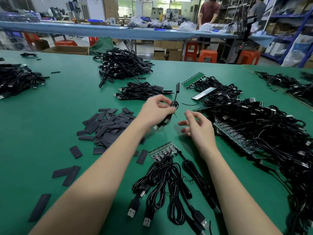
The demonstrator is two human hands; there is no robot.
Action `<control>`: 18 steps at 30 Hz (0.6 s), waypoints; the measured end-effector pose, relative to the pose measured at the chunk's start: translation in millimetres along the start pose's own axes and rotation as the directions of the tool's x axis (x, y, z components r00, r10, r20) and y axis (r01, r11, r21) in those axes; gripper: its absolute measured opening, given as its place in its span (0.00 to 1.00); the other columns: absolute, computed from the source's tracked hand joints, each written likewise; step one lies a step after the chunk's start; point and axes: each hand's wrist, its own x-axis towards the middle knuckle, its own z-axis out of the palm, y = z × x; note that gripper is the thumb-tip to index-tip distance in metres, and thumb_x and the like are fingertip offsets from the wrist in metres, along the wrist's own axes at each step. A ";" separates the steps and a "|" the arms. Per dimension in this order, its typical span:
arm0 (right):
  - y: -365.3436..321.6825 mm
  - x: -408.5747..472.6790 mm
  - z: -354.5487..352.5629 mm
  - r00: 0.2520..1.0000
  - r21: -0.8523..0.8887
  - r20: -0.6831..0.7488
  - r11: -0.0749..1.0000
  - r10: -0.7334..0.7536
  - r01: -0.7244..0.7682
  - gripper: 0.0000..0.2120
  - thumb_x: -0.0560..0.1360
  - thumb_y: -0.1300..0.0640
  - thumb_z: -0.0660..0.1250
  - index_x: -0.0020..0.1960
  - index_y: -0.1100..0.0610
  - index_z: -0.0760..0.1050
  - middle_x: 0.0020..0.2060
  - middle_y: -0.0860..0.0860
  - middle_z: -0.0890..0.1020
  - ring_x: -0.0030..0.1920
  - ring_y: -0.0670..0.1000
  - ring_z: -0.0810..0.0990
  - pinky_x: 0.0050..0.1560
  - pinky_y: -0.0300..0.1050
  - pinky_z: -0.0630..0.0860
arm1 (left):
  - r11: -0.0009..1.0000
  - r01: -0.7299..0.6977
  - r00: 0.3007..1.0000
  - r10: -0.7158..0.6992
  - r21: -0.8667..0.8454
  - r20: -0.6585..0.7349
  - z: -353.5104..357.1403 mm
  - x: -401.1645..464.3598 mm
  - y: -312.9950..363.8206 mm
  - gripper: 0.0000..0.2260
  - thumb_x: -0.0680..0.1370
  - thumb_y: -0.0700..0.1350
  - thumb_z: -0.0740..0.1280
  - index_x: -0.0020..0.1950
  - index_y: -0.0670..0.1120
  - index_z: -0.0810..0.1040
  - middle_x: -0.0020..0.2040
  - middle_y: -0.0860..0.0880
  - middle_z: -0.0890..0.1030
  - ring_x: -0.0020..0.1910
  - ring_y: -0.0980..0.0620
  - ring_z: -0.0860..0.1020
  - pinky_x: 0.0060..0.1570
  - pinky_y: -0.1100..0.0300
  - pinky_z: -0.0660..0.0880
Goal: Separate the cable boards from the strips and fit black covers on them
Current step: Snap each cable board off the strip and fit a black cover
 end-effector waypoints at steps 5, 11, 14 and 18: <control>4.2 2.0 2.1 1.000 -0.105 0.004 0.994 -0.023 0.023 0.13 0.78 0.39 0.65 0.48 0.48 0.79 0.37 0.45 0.87 0.32 0.47 0.82 0.45 0.50 0.79 | 0.769 -0.163 0.982 0.187 0.618 0.027 -46.4 53.1 3.3 0.06 0.76 0.39 0.71 0.51 0.47 0.82 0.44 0.49 0.82 0.41 0.54 0.77 0.51 0.62 0.75; 2.5 1.2 3.8 0.999 -0.198 -0.007 0.980 -0.031 0.030 0.13 0.79 0.40 0.65 0.47 0.48 0.80 0.36 0.42 0.86 0.31 0.44 0.82 0.50 0.53 0.81 | 0.421 -0.125 0.983 0.175 0.898 0.055 -63.9 84.6 -23.2 0.10 0.78 0.38 0.67 0.57 0.47 0.81 0.57 0.43 0.77 0.58 0.41 0.76 0.52 0.50 0.75; 1.4 0.1 3.6 0.999 -0.199 0.001 0.980 -0.032 0.031 0.13 0.79 0.41 0.65 0.47 0.49 0.81 0.36 0.43 0.86 0.31 0.44 0.81 0.51 0.54 0.80 | 0.448 -0.093 0.992 0.118 0.889 0.044 -61.6 88.6 -32.4 0.10 0.79 0.38 0.66 0.59 0.44 0.75 0.57 0.40 0.79 0.54 0.38 0.77 0.51 0.48 0.77; -0.2 -1.0 2.4 0.999 -0.218 0.009 0.975 -0.033 0.034 0.13 0.79 0.40 0.65 0.47 0.48 0.81 0.36 0.42 0.86 0.31 0.44 0.81 0.50 0.52 0.80 | 0.544 -0.022 0.996 0.088 0.839 -0.030 -56.6 87.6 -32.4 0.11 0.79 0.39 0.66 0.58 0.41 0.69 0.53 0.39 0.78 0.50 0.37 0.77 0.51 0.44 0.78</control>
